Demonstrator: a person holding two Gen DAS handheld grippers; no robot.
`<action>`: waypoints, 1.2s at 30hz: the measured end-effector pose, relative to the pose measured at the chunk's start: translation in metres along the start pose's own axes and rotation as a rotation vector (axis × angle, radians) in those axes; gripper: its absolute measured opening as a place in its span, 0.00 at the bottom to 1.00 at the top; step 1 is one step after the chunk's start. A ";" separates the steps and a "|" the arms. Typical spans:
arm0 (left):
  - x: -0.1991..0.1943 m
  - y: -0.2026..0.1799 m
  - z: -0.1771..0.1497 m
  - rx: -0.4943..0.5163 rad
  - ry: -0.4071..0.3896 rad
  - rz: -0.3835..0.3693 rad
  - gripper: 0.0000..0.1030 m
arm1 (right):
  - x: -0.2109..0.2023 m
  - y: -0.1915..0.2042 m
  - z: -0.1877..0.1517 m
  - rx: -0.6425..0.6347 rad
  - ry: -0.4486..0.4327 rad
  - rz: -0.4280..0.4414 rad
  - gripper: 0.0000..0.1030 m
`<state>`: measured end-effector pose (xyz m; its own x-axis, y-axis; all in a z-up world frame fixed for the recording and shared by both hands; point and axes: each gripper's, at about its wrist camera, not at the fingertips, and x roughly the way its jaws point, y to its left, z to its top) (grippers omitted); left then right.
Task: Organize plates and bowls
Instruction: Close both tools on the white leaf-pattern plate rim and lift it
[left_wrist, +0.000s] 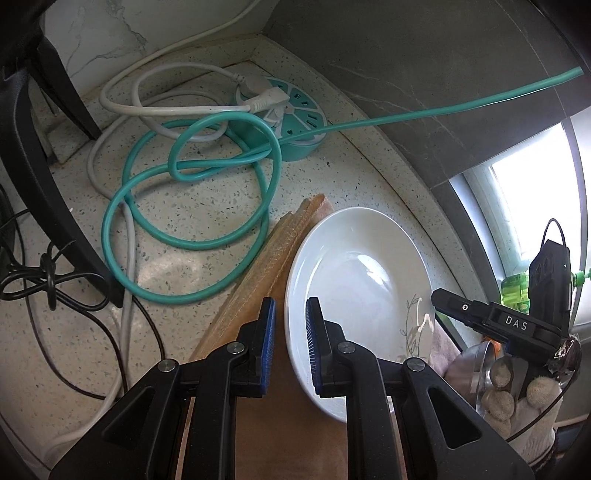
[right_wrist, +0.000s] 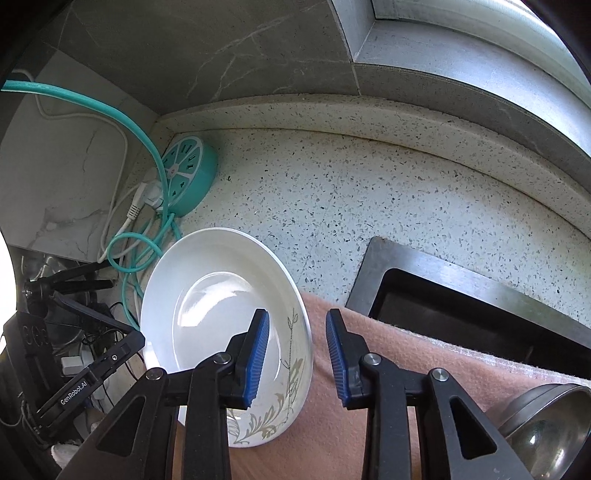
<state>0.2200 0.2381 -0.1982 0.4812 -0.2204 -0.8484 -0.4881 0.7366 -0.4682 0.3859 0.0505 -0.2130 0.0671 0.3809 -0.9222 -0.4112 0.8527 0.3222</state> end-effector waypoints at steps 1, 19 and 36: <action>0.002 -0.001 0.000 0.002 0.001 0.001 0.14 | 0.002 -0.001 0.001 0.006 0.002 0.002 0.23; 0.010 0.000 0.002 0.032 0.017 -0.015 0.06 | 0.019 -0.003 -0.002 0.045 0.024 -0.014 0.07; 0.008 0.003 0.000 0.018 0.020 -0.032 0.06 | 0.011 0.002 -0.007 0.060 0.014 -0.045 0.07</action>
<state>0.2221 0.2390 -0.2064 0.4823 -0.2567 -0.8376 -0.4593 0.7401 -0.4913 0.3797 0.0540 -0.2237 0.0714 0.3374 -0.9386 -0.3530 0.8887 0.2926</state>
